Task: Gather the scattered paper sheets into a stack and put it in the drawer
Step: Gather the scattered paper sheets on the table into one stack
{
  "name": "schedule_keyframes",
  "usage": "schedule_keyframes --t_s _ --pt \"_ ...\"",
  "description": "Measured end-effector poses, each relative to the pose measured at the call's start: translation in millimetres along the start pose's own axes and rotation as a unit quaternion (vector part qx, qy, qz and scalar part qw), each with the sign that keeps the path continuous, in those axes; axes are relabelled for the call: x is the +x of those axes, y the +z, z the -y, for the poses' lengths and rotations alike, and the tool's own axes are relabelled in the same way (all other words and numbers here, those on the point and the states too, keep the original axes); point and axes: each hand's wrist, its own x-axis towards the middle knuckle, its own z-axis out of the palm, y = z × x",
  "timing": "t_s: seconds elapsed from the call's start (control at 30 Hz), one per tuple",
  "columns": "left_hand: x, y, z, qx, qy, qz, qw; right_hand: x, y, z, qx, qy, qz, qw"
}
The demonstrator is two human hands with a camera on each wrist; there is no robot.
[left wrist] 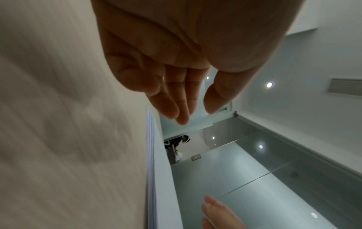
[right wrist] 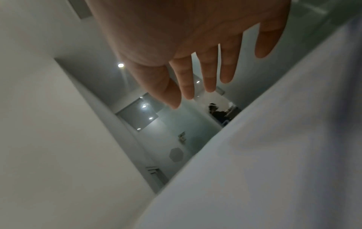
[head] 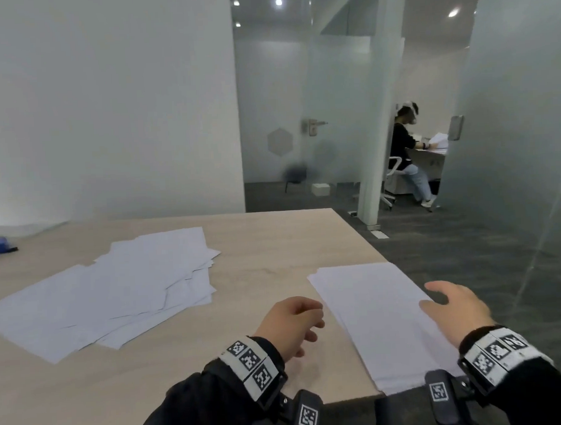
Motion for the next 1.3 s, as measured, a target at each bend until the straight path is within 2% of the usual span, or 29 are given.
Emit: schedule_keyframes --t_s 0.1,0.2,0.27,0.37,0.43,0.53,0.6,0.67,0.77,0.93,1.13,1.23,1.3 --pt "-24 -37 10 -0.005 0.032 -0.048 0.998 -13 14 49 0.057 -0.101 0.041 0.992" --pt "-45 -80 26 0.019 0.051 -0.124 0.991 -33 38 117 0.103 -0.196 0.118 0.968" --pt "-58 -110 39 0.074 0.064 -0.175 0.980 -47 59 159 0.102 -0.253 0.160 0.949" --pt "-75 -154 63 0.217 0.067 -0.226 0.947 -62 96 209 0.028 -0.320 0.188 0.928" --pt "-82 -181 80 0.334 0.047 -0.224 0.914 -75 118 239 -0.056 -0.363 0.198 0.909" --pt "-86 -214 101 0.462 -0.047 -0.201 0.862 -90 147 277 -0.195 -0.426 0.239 0.850" --pt "-86 -230 108 0.497 -0.105 -0.190 0.840 -99 163 298 -0.254 -0.447 0.273 0.813" --pt "-84 -240 115 0.510 -0.134 -0.177 0.831 -109 174 317 -0.288 -0.471 0.287 0.783" --pt "-83 -245 125 0.521 -0.145 -0.164 0.825 -120 186 340 -0.305 -0.497 0.283 0.762" --pt "-96 -239 129 0.563 -0.098 -0.181 0.801 -119 204 357 -0.319 -0.494 0.294 0.754" --pt "-121 -242 134 0.545 -0.059 -0.132 0.826 -109 224 363 -0.323 -0.496 0.311 0.744" --pt "-133 -243 138 0.546 -0.014 -0.108 0.831 -109 228 364 -0.365 -0.493 0.334 0.716" --pt "-140 -243 140 0.549 0.006 -0.096 0.830 -105 229 365 -0.384 -0.478 0.348 0.709"
